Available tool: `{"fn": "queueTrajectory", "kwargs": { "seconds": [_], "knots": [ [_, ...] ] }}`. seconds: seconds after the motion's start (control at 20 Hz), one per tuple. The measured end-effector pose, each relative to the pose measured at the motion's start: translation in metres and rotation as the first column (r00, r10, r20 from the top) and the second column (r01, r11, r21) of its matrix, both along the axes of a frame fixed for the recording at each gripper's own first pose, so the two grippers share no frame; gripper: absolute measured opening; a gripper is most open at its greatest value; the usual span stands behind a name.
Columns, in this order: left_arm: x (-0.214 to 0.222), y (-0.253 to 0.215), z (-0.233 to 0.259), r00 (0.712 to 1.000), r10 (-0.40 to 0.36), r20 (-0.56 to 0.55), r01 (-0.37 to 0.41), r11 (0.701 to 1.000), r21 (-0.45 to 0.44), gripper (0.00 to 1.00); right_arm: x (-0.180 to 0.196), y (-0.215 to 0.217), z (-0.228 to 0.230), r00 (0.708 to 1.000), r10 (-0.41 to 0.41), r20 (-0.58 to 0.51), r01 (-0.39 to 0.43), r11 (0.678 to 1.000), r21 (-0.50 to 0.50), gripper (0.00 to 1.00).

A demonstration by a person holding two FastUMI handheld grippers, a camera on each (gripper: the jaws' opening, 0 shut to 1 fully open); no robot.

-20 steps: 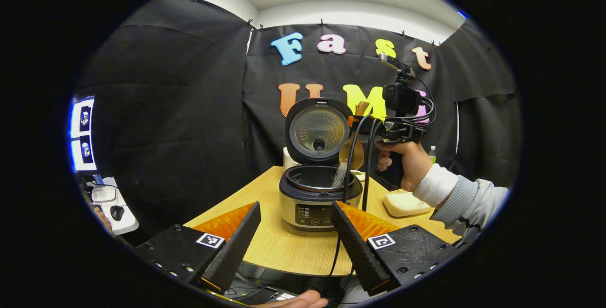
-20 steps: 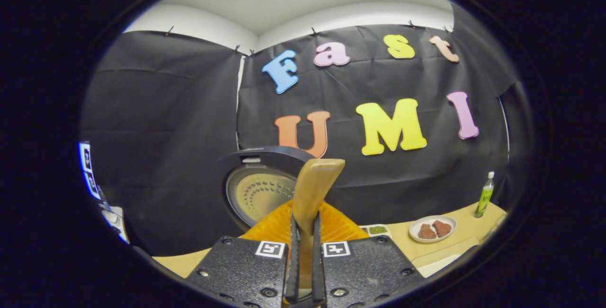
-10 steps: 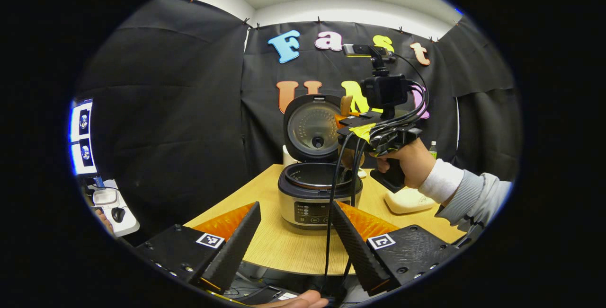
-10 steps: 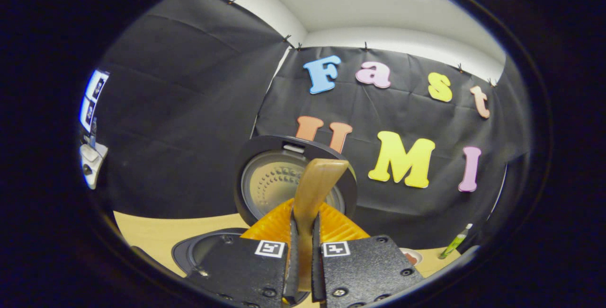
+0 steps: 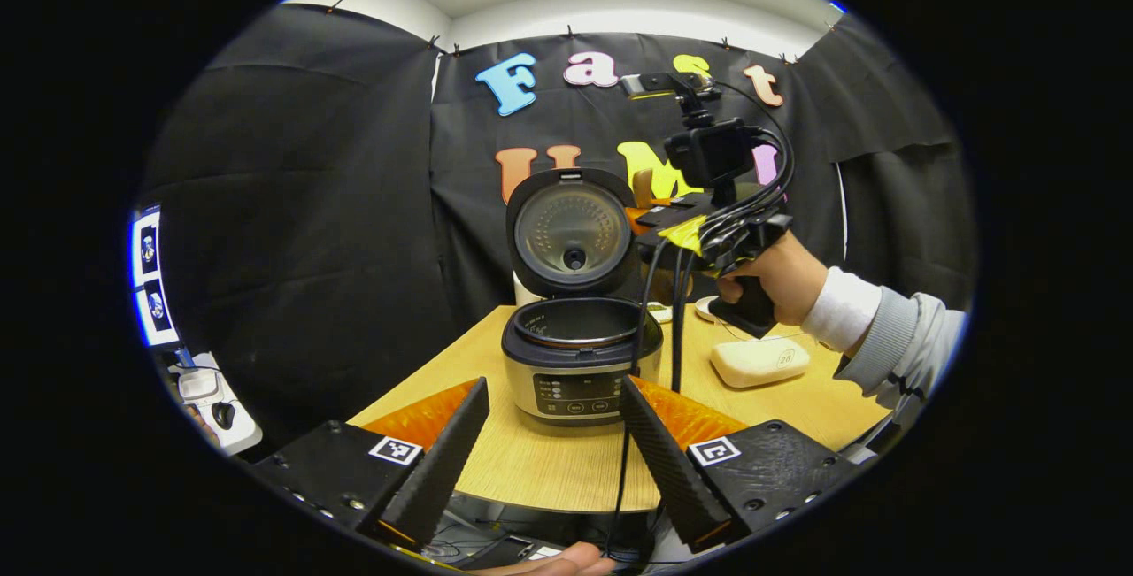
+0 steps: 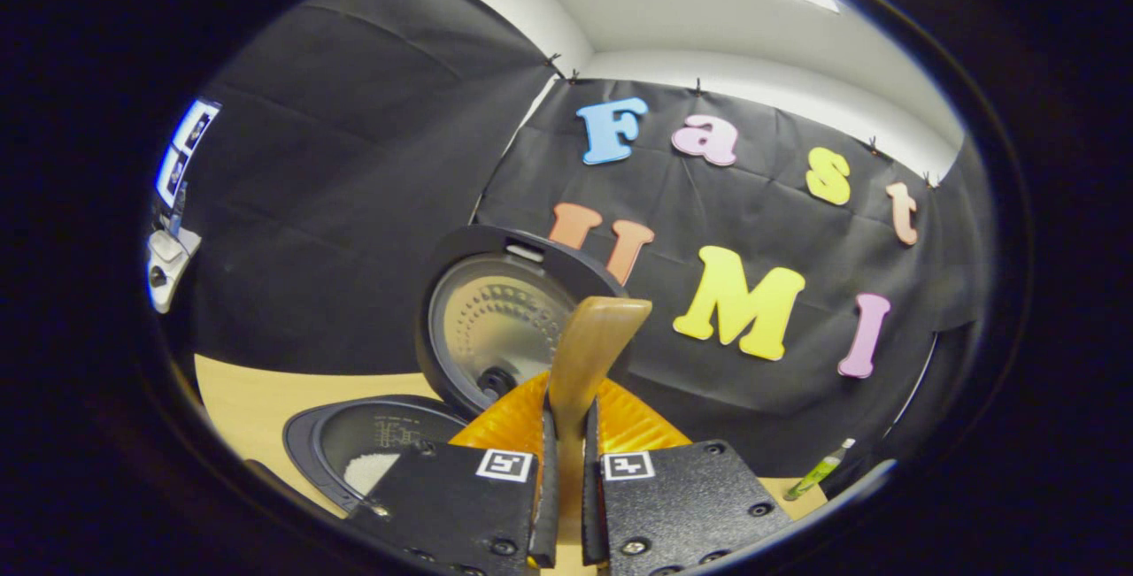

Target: Close the left gripper, press the button to open the rice cooker; take a wooden spoon from the chopstick holder with the right hand, scoop a spoonful of rice and pour it into the rice cooker, then put the wooden spoon back into the chopstick holder.

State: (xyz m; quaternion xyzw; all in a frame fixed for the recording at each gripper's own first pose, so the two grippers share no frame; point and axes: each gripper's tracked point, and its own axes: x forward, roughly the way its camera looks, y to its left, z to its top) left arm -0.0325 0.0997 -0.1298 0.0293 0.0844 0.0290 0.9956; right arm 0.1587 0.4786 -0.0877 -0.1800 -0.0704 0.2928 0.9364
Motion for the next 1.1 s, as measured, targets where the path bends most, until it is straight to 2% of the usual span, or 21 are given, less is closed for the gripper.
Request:
{"fn": "queueTrajectory", "kwargs": {
  "seconds": [0.3, 0.45, 0.6, 0.75, 1.1],
  "knots": [
    [0.006, -0.010, -0.003, 1.000, 0.018, -0.013, -0.018, 1.000, 0.000, 0.95, 0.037, -0.096, 0.022, 0.992, -0.124, -0.012, 0.125, 0.991, 0.053, 0.16],
    [0.006, -0.026, -0.001, 1.000, -0.005, -0.014, 0.005, 1.000, 0.004, 0.95, 0.059, -0.151, 0.024, 0.981, -0.186, -0.046, 0.189, 0.979, 0.078, 0.16],
    [0.006, -0.037, 0.007, 1.000, -0.017, 0.008, 0.017, 1.000, 0.022, 0.95, 0.076, -0.212, 0.030, 0.962, -0.266, -0.063, 0.272, 0.956, 0.114, 0.16],
    [0.008, -0.046, 0.013, 0.999, -0.027, 0.037, 0.027, 1.000, -0.004, 0.96, 0.094, -0.270, 0.035, 0.934, -0.346, -0.087, 0.355, 0.923, 0.147, 0.16],
    [0.010, -0.039, 0.026, 0.996, 0.006, 0.088, 0.001, 0.997, -0.081, 0.96, 0.124, -0.366, 0.033, 0.882, -0.457, -0.112, 0.470, 0.864, 0.181, 0.16]
  ]
}}
